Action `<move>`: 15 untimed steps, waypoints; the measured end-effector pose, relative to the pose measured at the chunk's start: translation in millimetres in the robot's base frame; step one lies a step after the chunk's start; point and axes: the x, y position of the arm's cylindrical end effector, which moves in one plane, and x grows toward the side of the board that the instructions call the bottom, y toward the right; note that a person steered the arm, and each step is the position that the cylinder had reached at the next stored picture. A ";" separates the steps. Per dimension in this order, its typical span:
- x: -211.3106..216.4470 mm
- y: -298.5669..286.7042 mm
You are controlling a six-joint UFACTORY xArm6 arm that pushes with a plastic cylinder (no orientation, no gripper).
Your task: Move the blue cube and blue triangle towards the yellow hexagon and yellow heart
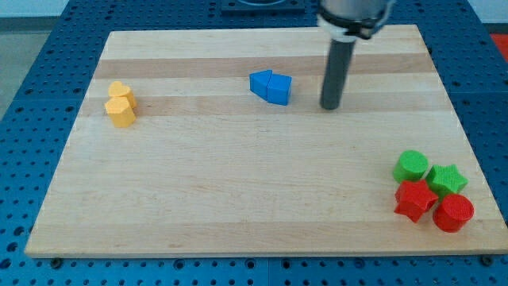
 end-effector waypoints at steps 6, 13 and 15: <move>-87.1 -111.3; -93.4 -223.5; -86.9 -226.4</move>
